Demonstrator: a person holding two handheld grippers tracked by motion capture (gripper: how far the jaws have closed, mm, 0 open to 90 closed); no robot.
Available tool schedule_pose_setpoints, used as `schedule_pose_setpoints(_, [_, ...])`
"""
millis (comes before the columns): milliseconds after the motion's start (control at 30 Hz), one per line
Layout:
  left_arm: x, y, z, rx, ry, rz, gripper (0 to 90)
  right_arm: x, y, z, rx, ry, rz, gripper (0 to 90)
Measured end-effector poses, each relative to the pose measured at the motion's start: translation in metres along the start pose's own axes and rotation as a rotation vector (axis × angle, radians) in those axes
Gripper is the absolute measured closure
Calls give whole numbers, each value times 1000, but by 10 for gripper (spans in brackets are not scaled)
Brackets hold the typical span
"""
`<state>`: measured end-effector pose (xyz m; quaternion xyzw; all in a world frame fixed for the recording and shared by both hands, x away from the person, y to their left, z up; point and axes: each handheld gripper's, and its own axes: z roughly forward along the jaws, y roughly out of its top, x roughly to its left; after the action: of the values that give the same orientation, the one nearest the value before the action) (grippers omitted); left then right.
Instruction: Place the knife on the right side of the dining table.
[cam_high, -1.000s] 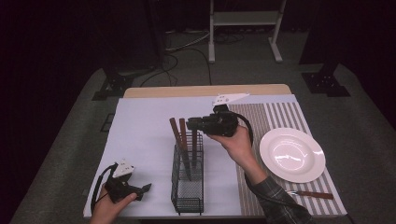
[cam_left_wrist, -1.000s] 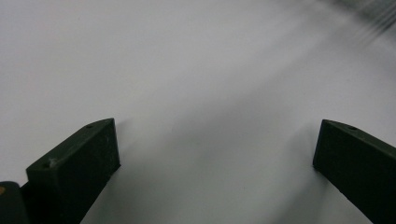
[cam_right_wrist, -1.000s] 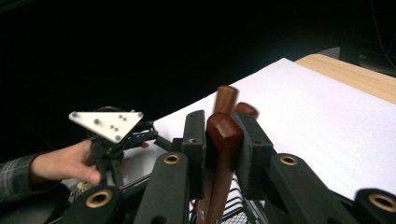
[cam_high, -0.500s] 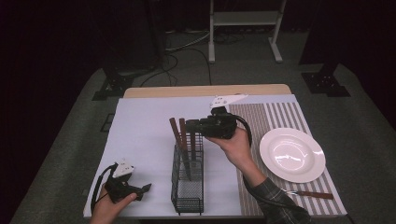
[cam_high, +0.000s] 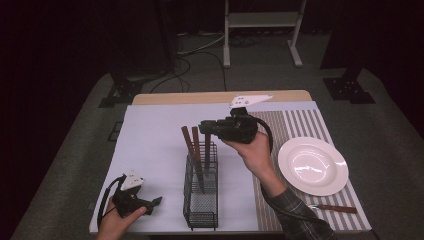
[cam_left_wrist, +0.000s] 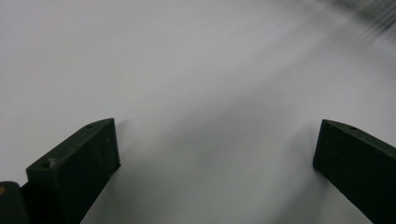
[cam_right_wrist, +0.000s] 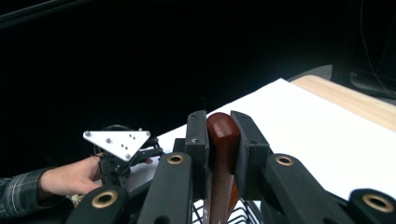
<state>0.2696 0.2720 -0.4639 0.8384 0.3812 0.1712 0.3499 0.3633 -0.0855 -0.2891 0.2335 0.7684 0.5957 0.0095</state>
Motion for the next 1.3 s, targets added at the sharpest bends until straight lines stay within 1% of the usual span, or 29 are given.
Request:
schedule_pose_setpoints(133, [0, 0, 0, 0, 0, 0, 0, 1, 6, -4, -8, -5, 0, 778])
schedule_pose_setpoints(233, [0, 0, 0, 0, 0, 0, 0, 4, 15, -10, -24, -9, -14, 778])
schedule_pose_setpoints(267, [0, 0, 0, 0, 0, 0, 0, 4, 15, -10, -24, -9, -14, 778])
schedule_pose_setpoints(367, [0, 0, 0, 0, -1, 0, 0, 8, 25, -17, -43, -14, -27, 778])
schedule_pose_setpoints(400, [0, 0, 0, 1, 0, 0, 0, 8, 25, -17, -43, -14, -27, 778])
schedule_pose_setpoints(433, [0, 0, 0, 1, 0, 1, 0, 9, 30, -20, -59, -16, -31, 778])
schedule_pose_setpoints(667, [0, 0, 0, 2, -1, 1, 0, 10, 44, -33, -94, -17, -33, 779])
schedule_pose_setpoints(767, [0, 0, 0, 2, 0, 2, 0, 9, 52, -43, -118, -36, -39, 779])
schedule_pose_setpoints(800, [0, 0, 0, 2, -1, 0, 0, 9, 52, -43, -118, -36, -39, 779])
schedule_pose_setpoints(833, [0, 0, 0, 1, -1, 0, 0, 7, 54, -49, -130, -48, -38, 779])
schedule_pose_setpoints(867, [0, 0, 0, 1, -1, 0, 0, 7, 54, -49, -130, -48, -38, 779])
schedule_pose_setpoints(967, [0, 0, 0, 1, -1, 0, 0, 3, 59, -59, -152, -68, -33, 779])
schedule_pose_setpoints(1000, [0, 0, 0, 1, -1, 0, 0, 3, 59, -59, -152, -68, -33, 779])
schedule_pose_setpoints(1100, [0, 0, 0, 2, 0, 1, 0, -1, 63, -70, -177, -94, -29, 779])
schedule_pose_setpoints(1133, [0, 0, 0, 2, 0, 1, 0, -1, 63, -70, -177, -94, -29, 779])
schedule_pose_setpoints(1167, [0, 0, 0, 2, 0, 1, 0, -5, 63, -75, -190, -113, -27, 779])
schedule_pose_setpoints(1300, [0, 0, 0, 2, 0, 1, 0, -16, 61, -85, -207, -162, -18, 780])
